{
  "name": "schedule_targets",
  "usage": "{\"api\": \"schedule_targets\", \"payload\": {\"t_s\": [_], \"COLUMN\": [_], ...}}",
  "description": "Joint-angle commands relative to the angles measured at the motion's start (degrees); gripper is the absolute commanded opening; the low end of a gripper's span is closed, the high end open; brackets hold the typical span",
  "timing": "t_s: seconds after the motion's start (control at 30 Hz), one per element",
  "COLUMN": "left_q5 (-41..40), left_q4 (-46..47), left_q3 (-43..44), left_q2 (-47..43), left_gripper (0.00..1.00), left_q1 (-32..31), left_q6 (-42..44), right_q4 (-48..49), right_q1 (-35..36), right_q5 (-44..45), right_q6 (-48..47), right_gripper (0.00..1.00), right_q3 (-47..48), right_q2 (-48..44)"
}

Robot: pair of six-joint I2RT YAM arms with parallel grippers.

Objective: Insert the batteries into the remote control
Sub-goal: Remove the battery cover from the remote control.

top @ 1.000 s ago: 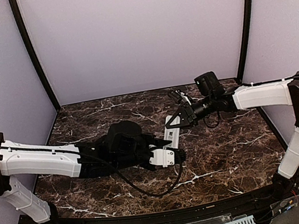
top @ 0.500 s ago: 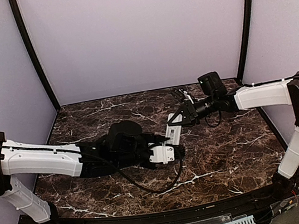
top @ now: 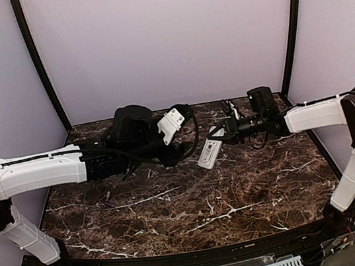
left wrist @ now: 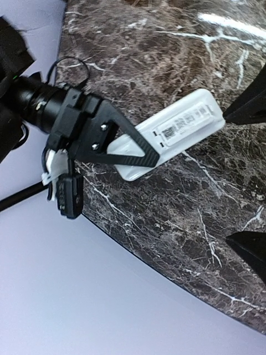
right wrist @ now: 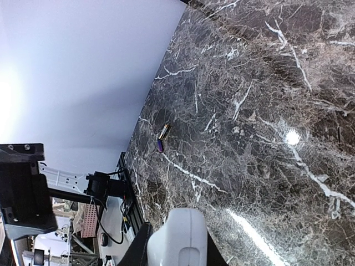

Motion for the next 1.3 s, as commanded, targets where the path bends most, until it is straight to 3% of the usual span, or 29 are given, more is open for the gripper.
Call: {"api": "schedule_targets", "payload": {"t_s": [0.0, 0.43, 1.27], "left_q5": [2.36, 7.41, 5.84], "left_q4": [-11.87, -22.22, -22.23], "left_q3": [9.32, 18.38, 22.67], "left_q2": [4.12, 13.49, 19.89], "left_gripper": [0.66, 0.66, 0.58], "left_q1": [0.62, 0.64, 0.70], "left_q6": [-15.22, -20.94, -21.28], "right_q4": [6.68, 10.51, 10.77], "right_q1": [0.08, -0.04, 0.35], "right_q5": [3.62, 4.54, 2.69], "right_q6": [4.23, 7.87, 8.79], "right_gripper": [0.00, 0.00, 0.00], "right_q3": [-0.91, -3.19, -3.54], "right_q2": [-1.39, -0.11, -2.38]}}
